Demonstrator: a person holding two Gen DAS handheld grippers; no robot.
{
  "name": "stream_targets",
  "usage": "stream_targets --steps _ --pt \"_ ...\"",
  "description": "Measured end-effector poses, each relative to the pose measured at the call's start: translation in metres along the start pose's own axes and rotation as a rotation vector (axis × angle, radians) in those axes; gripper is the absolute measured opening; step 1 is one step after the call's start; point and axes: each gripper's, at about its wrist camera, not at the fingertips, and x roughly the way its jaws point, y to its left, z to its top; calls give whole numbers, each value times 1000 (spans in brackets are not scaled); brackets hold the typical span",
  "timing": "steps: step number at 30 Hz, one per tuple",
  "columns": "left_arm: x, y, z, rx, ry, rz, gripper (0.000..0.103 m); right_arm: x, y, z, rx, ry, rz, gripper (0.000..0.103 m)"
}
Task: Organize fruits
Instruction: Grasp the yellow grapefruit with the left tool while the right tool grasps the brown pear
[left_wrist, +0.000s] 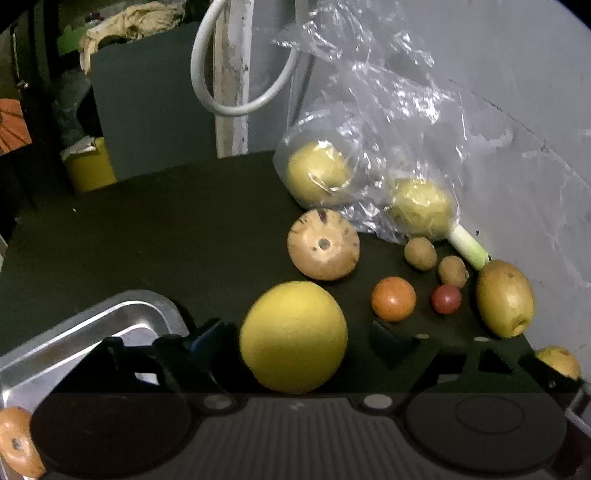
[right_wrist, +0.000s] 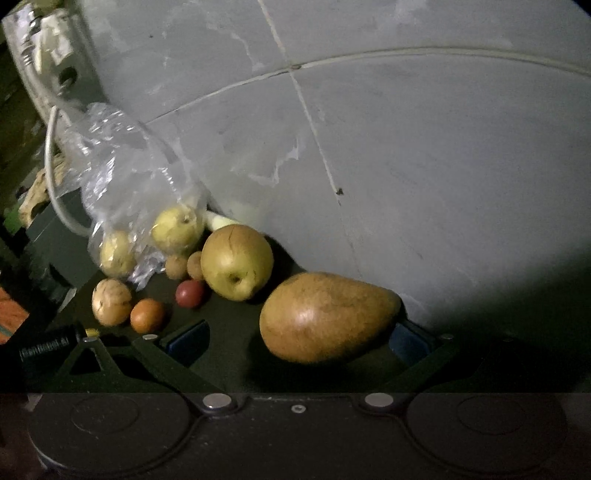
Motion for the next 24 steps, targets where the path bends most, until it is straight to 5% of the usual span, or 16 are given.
stream_targets --steps 12,24 --pt "3 -3 -3 -4 -3 19 62 4 7 -2 -69 -28 -15 92" --pt "-4 -9 -11 -4 2 6 61 2 5 -3 -89 -38 -35 68"
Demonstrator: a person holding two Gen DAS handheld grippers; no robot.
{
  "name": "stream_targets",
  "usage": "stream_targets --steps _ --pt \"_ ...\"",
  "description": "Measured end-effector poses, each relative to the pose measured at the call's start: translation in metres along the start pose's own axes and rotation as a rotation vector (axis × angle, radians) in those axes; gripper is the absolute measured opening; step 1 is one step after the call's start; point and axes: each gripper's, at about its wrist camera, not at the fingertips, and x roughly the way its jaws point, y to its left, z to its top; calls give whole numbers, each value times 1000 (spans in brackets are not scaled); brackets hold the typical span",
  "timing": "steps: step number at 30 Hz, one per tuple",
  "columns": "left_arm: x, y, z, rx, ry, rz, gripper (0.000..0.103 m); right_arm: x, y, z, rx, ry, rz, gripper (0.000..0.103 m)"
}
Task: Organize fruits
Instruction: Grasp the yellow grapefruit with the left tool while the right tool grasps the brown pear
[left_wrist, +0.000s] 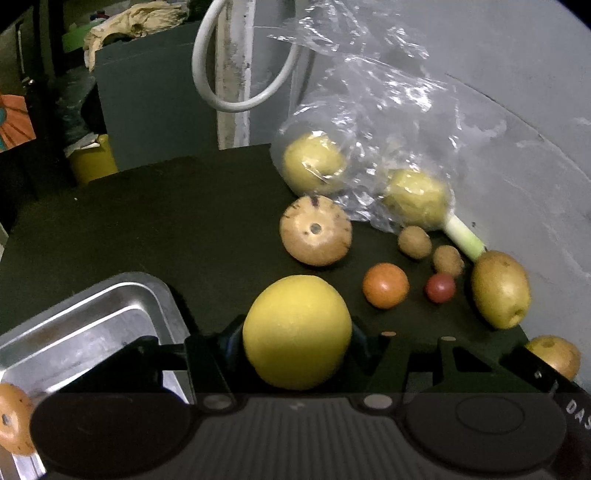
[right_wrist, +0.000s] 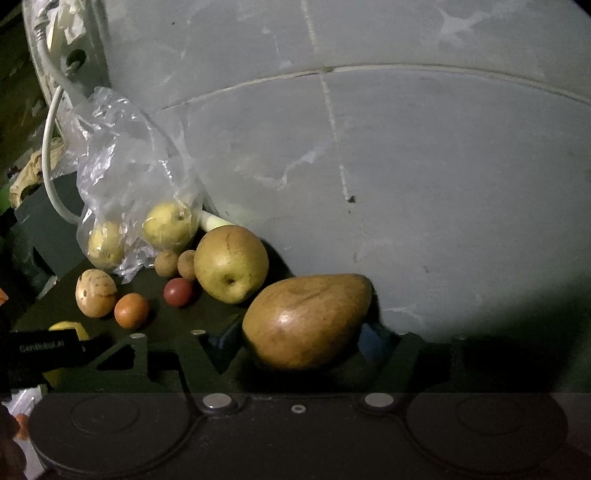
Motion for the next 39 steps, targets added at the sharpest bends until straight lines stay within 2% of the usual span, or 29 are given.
stream_targets --steps 12,19,39 --pt "-16 -24 -20 27 20 -65 61 -6 -6 -3 18 -9 25 66" --pt "-25 -30 -32 24 37 -94 61 -16 -14 -10 -4 1 75 65" --pt "-78 -20 -82 -22 100 -170 60 -80 -34 -52 -105 105 216 64"
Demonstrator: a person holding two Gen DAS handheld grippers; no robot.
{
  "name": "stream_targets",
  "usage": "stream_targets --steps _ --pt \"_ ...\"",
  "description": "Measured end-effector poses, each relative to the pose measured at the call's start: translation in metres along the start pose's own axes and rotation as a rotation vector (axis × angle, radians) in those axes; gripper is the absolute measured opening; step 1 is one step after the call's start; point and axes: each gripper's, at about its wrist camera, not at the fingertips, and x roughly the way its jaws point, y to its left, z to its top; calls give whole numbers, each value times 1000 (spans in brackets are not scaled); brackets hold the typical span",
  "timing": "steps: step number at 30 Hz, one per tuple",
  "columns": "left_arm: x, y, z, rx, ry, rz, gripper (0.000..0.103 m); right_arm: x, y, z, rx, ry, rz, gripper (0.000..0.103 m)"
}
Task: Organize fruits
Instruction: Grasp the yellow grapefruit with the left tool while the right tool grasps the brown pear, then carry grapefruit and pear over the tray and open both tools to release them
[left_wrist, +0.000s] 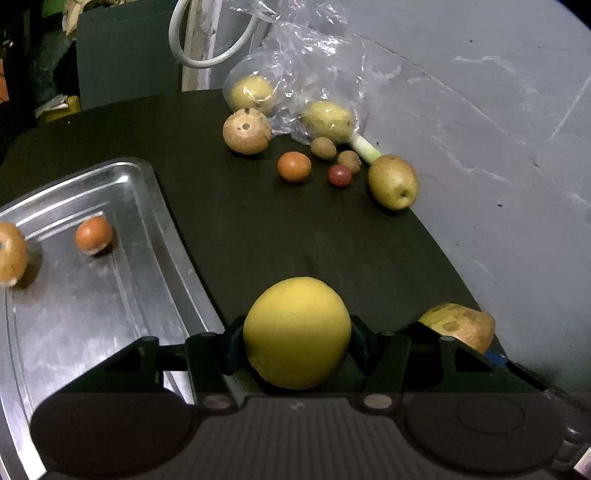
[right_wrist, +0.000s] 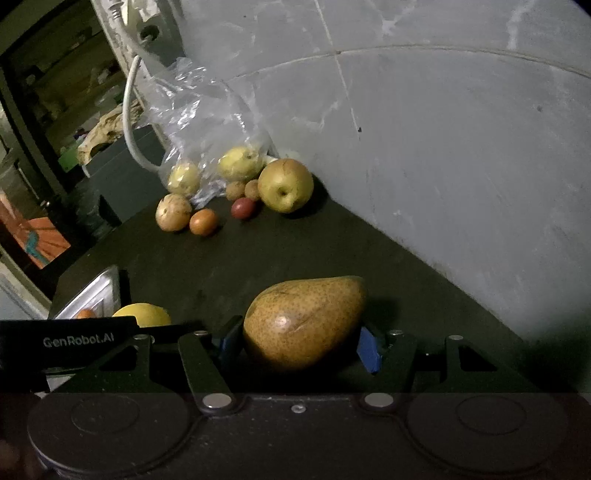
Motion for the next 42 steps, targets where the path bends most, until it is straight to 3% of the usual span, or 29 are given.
stream_targets --steps 11,19,32,42 --pt "-28 -2 -20 -41 -10 -56 60 -36 -1 -11 -15 -11 14 64" --pt "-56 24 -23 -108 -56 -45 60 -45 26 -14 -59 -9 66 64" --pt "-96 111 -21 -295 -147 78 60 -26 102 -17 -196 45 206 64" --pt "-99 163 -27 -399 -161 150 60 0 155 -22 -342 84 290 64"
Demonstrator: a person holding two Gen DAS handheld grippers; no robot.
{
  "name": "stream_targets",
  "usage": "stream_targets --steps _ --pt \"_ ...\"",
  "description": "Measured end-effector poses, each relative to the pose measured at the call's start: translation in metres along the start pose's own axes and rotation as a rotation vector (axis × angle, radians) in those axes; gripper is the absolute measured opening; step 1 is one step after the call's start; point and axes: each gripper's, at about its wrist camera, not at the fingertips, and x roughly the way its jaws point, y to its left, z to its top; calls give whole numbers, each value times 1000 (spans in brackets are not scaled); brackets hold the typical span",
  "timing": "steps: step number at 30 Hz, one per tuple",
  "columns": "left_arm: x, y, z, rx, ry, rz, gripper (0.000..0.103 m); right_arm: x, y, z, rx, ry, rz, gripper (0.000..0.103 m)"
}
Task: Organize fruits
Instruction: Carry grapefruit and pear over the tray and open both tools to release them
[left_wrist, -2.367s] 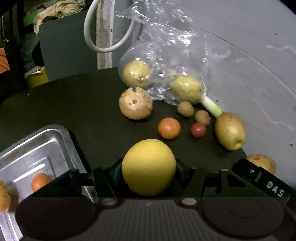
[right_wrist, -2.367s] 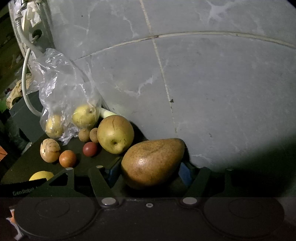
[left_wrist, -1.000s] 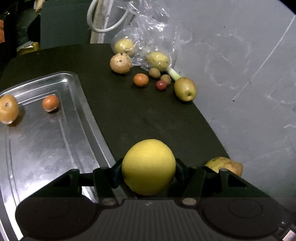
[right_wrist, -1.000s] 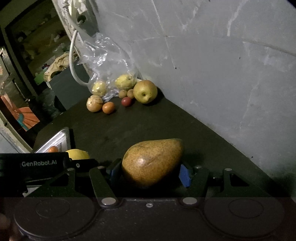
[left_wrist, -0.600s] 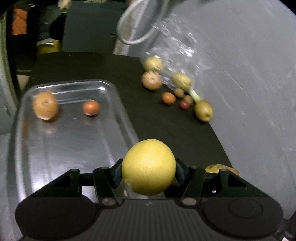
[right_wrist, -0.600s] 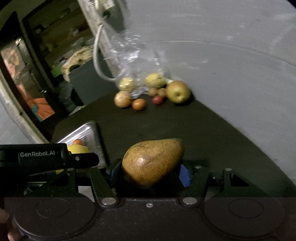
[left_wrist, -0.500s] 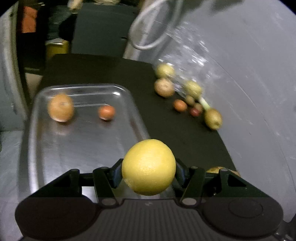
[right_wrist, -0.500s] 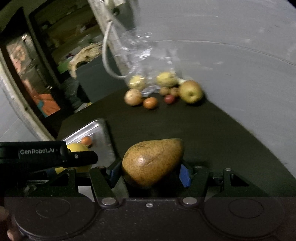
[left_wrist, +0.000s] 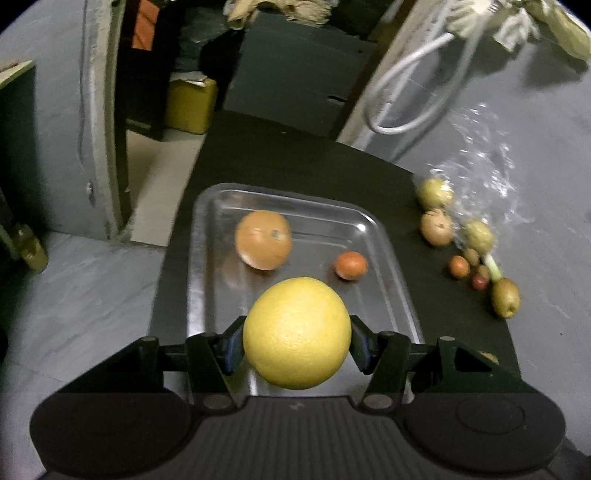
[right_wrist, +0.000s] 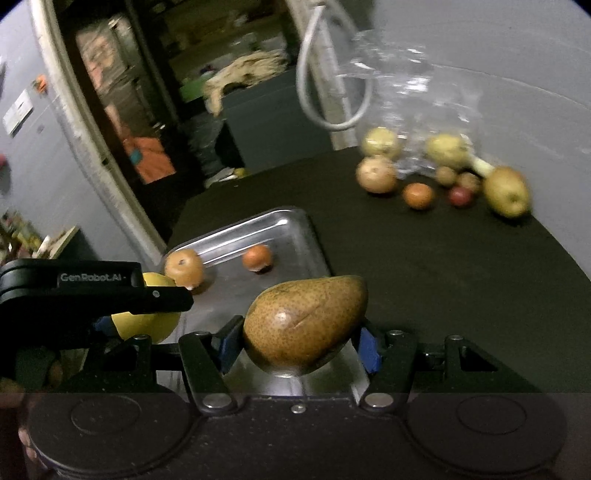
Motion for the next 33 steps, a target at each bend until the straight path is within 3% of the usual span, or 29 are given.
stream_targets --steps 12,33 --pt "15 20 10 -36 9 17 60 41 19 11 -89 65 25 64" --pt "23 17 7 -31 43 23 61 49 20 9 -101 112 13 64"
